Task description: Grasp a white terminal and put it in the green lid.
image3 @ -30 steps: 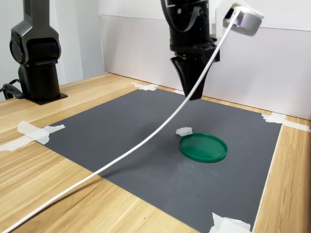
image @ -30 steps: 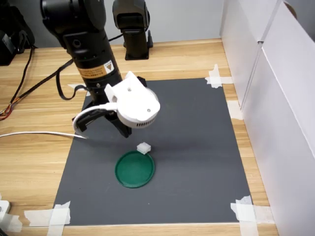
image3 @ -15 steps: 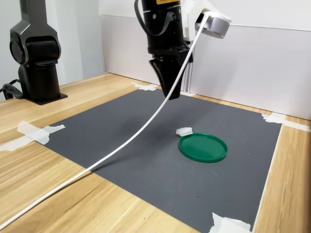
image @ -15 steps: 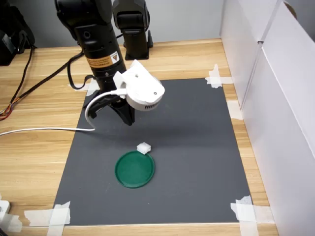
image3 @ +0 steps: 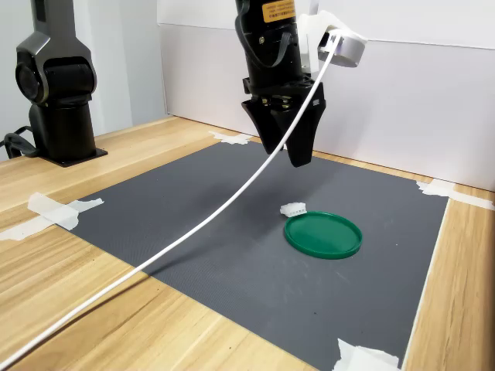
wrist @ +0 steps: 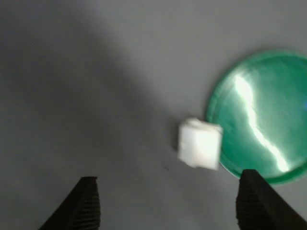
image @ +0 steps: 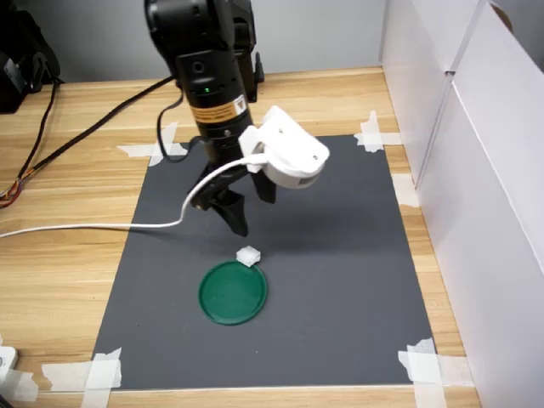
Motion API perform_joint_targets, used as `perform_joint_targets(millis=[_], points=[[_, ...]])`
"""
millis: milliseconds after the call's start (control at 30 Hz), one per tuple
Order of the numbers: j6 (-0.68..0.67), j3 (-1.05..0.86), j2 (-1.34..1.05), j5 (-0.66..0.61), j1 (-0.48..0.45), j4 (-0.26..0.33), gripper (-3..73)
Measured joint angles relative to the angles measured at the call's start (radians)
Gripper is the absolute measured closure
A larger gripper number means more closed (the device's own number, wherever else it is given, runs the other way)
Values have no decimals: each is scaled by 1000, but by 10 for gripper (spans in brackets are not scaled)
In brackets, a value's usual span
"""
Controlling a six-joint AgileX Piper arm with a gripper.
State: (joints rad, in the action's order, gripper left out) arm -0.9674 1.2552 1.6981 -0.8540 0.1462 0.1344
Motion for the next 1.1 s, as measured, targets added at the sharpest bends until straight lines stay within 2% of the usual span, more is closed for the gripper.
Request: perform_joint_targets(millis=[167, 433, 567, 1000, 1100], points=[[95, 0, 10, 14, 14, -40, -9], [147, 0, 54, 26, 14, -88, 12], [191, 0, 75, 30, 14, -134, 17], [309, 45, 130, 39, 6, -173, 18], [302, 63, 133, 36, -5, -172, 18]])
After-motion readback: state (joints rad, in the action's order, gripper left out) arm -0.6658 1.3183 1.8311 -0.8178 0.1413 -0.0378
